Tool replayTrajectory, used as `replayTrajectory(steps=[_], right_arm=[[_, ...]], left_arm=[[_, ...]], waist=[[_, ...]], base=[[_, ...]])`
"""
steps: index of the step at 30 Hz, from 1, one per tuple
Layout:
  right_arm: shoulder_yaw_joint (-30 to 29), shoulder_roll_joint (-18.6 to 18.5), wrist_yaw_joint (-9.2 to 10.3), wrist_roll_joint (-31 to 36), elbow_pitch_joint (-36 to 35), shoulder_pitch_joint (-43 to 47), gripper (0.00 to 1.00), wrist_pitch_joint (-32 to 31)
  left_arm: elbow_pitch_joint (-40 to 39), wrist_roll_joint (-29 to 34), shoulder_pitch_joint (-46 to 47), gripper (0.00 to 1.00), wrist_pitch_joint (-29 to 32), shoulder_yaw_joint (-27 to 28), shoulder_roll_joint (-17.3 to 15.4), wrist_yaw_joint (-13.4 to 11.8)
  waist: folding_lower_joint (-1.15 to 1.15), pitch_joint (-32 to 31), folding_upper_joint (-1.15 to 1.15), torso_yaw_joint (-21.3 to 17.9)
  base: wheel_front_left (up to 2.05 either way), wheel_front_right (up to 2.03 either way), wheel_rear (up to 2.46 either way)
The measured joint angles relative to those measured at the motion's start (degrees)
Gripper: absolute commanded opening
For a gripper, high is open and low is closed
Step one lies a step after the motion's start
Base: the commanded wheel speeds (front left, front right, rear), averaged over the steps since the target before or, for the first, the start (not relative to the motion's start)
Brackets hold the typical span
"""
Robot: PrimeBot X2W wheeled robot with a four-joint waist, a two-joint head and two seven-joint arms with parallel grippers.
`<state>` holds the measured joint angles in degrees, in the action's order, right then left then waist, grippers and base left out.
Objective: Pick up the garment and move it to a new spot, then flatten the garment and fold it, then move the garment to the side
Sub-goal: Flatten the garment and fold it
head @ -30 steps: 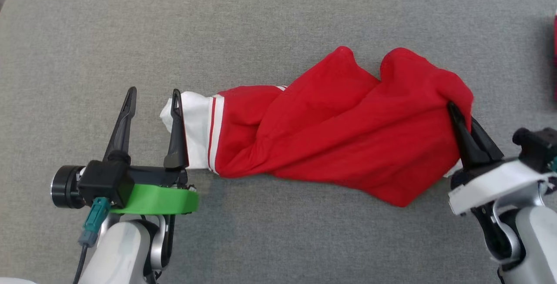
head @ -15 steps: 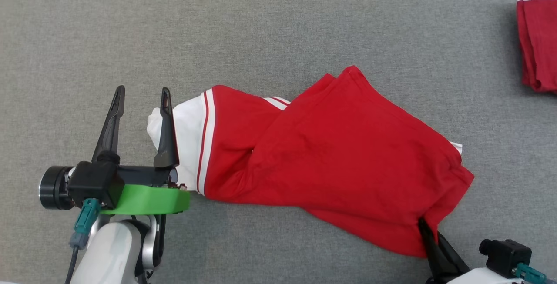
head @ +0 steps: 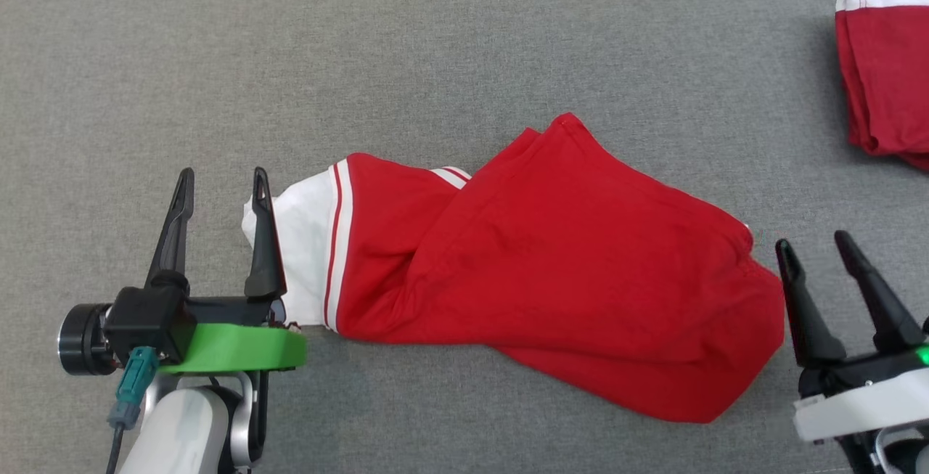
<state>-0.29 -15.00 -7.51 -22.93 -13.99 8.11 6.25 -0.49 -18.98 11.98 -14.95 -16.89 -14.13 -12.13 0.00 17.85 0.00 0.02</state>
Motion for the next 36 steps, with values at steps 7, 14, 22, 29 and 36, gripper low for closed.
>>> replayTrajectory(steps=[7,14,22,29,36], right_arm=[[-1.6,-1.7,0.0,1.5,0.2,-7.4,1.0,-2.2],[-1.3,-2.0,0.0,1.5,2.3,-8.4,1.0,-2.5],[1.0,-5.2,0.0,-1.1,7.0,-11.2,1.0,-4.0],[9.5,-11.0,0.0,-5.2,14.0,-21.7,1.0,-6.2],[21.9,-15.6,-0.01,-9.4,21.5,-34.2,1.0,-9.7]], left_arm=[[0.1,-0.5,-1.0,1.0,0.2,0.1,-0.1,-0.3],[0.5,-0.7,-1.2,1.0,0.2,0.0,-0.3,-0.3],[-0.1,-0.9,-0.7,1.0,0.2,-1.3,0.2,-0.2],[-0.3,0.0,3.0,1.0,0.2,-2.7,1.7,1.0],[1.0,0.9,6.0,1.0,0.0,-3.6,4.0,2.5]], waist=[[0.0,-0.4,0.0,0.2],[0.0,-1.2,0.0,0.9],[0.0,-0.7,0.0,2.1],[0.0,2.3,0.0,4.6],[0.0,5.5,0.0,8.7]], base=[[0.0,0.0,0.0],[0.0,0.0,0.0],[0.0,0.0,0.0],[0.0,0.0,0.0],[0.0,0.0,0.0]])
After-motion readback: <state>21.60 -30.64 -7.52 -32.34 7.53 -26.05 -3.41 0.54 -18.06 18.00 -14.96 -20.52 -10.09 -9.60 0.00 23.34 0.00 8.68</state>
